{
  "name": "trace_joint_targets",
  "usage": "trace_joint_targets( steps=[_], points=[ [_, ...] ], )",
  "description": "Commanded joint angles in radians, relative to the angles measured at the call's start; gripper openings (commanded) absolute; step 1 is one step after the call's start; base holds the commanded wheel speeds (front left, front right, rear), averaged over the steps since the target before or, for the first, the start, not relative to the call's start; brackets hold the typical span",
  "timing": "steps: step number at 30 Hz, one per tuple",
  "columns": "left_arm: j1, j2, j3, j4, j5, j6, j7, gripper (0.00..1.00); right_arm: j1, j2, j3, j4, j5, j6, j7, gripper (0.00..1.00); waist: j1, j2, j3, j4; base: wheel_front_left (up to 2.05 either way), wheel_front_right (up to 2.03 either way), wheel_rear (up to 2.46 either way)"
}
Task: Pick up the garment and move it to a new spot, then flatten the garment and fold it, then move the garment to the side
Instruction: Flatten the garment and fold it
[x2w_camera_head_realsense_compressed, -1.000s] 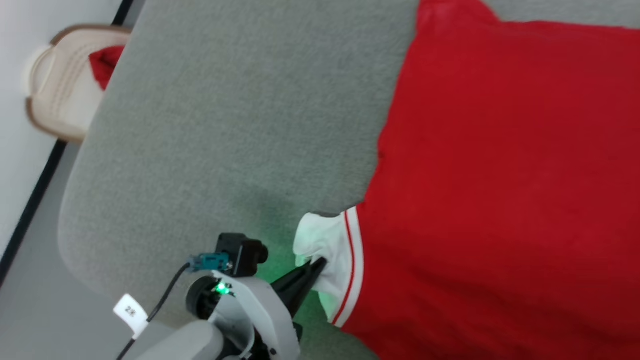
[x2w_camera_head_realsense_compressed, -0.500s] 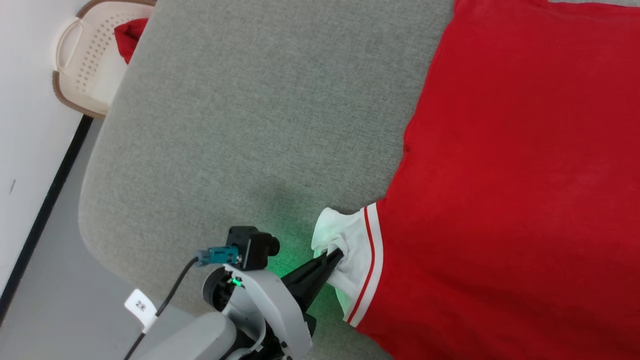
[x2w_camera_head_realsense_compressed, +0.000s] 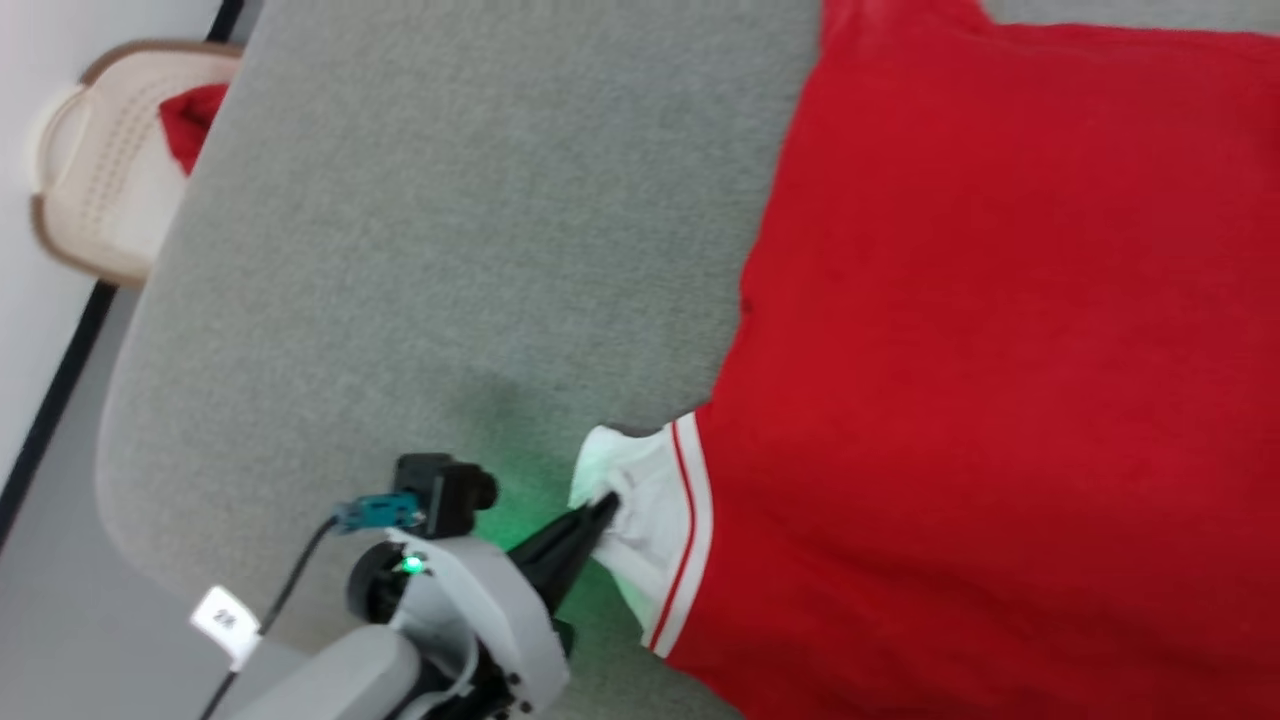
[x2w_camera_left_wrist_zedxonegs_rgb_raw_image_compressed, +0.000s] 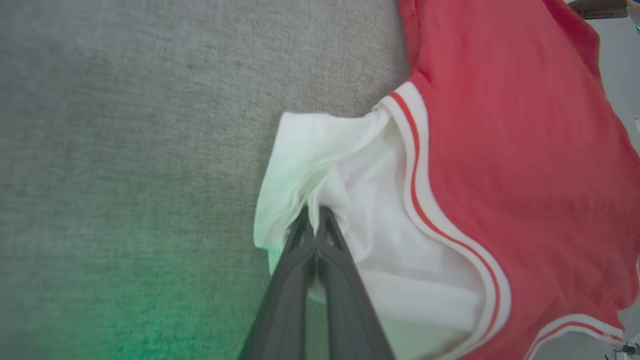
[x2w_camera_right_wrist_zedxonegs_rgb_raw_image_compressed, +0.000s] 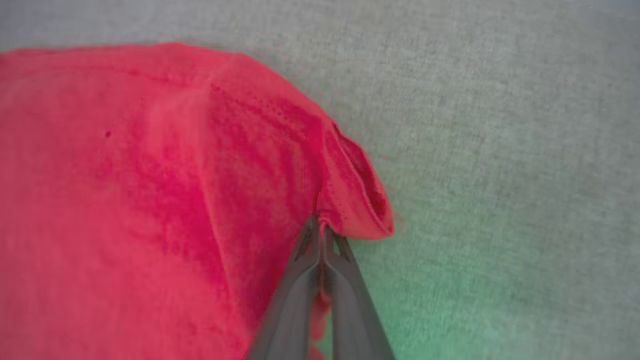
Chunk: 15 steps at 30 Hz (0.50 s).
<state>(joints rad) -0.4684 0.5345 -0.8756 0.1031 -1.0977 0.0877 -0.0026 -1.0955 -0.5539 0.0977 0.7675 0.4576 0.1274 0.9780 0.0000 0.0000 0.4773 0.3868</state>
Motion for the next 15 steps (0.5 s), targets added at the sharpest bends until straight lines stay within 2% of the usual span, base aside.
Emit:
trace_joint_targets(
  steps=[1, 8, 15],
  points=[
    [0.025, 0.029, 0.010, 0.017, -0.008, 0.023, 0.001, 0.00, 0.074, 0.011, 0.047, -0.021, 0.047, 0.005, 0.029, 0.00, 0.0000, 0.0000, -0.050, -0.058, 0.00, 0.00, 0.00],
    [0.065, 0.074, 0.031, -0.011, -0.027, 0.047, -0.008, 0.00, 0.240, -0.092, 0.131, -0.267, 0.228, 0.003, 0.019, 0.00, 0.0000, 0.0000, -0.106, -0.137, 0.00, 0.00, 0.00],
    [0.106, 0.123, 0.054, -0.054, -0.045, 0.073, -0.013, 0.00, 0.501, -0.150, 0.078, -0.471, 0.346, 0.003, 0.002, 0.00, 0.0000, 0.0000, -0.146, -0.207, 0.00, 0.00, 0.00]
  ],
)
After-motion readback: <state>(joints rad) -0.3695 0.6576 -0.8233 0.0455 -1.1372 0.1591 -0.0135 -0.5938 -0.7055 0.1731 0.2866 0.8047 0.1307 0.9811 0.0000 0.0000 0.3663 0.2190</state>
